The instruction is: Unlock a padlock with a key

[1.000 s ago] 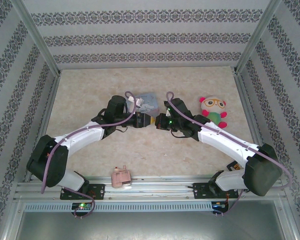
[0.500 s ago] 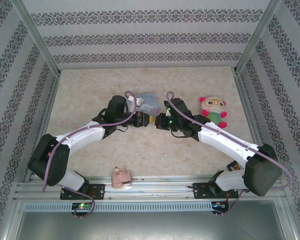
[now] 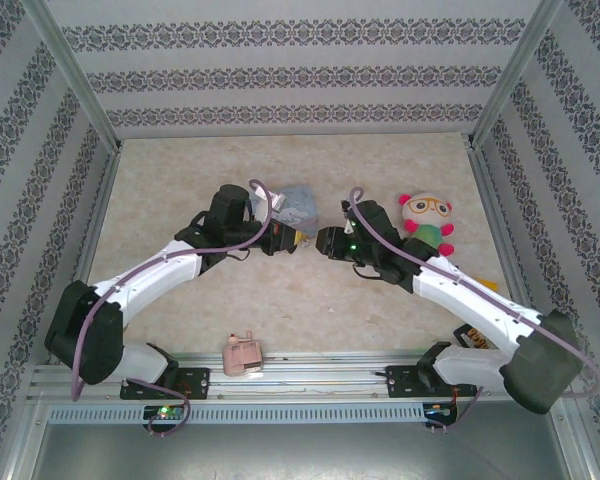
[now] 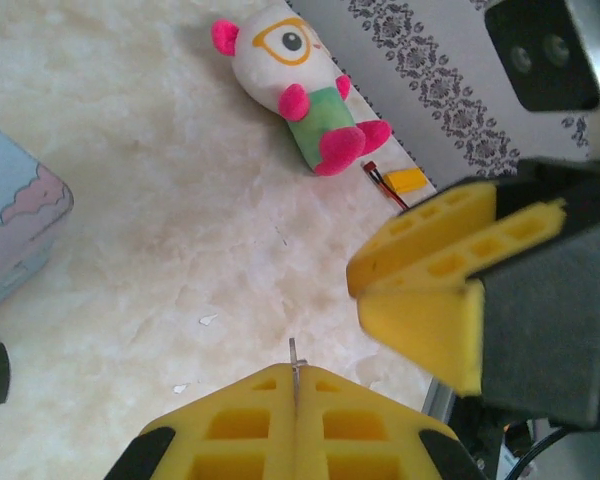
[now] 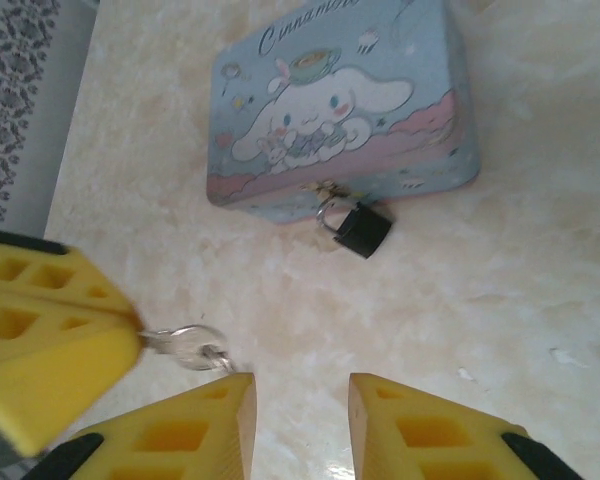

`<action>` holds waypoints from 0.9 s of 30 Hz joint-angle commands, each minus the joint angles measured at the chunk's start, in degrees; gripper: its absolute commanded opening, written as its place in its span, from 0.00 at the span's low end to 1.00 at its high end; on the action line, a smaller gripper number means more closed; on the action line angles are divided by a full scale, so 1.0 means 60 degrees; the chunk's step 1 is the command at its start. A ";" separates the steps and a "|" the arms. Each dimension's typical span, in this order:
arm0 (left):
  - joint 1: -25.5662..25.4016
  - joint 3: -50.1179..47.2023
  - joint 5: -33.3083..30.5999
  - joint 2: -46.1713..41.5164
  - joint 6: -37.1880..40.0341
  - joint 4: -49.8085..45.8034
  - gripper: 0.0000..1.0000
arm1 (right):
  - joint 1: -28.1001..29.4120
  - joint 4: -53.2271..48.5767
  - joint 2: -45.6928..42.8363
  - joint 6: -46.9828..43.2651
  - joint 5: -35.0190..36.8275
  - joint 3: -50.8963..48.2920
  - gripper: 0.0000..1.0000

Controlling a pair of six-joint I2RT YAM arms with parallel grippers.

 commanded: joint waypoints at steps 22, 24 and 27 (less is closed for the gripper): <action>-0.0030 0.0211 0.2369 -0.1967 0.3129 -0.1408 0.00 | -0.0980 0.6038 -0.2025 -0.0711 -0.5343 -0.2606 0.32; -0.0032 0.0187 0.2395 -0.1957 0.3046 -0.1320 0.00 | -0.0906 0.6352 -0.1998 -0.0667 -0.5510 -0.2630 0.32; -0.0017 0.0071 0.2515 -0.1966 0.2792 -0.0941 0.00 | -0.0782 0.6403 -0.1930 -0.0754 -0.5529 -0.2588 0.33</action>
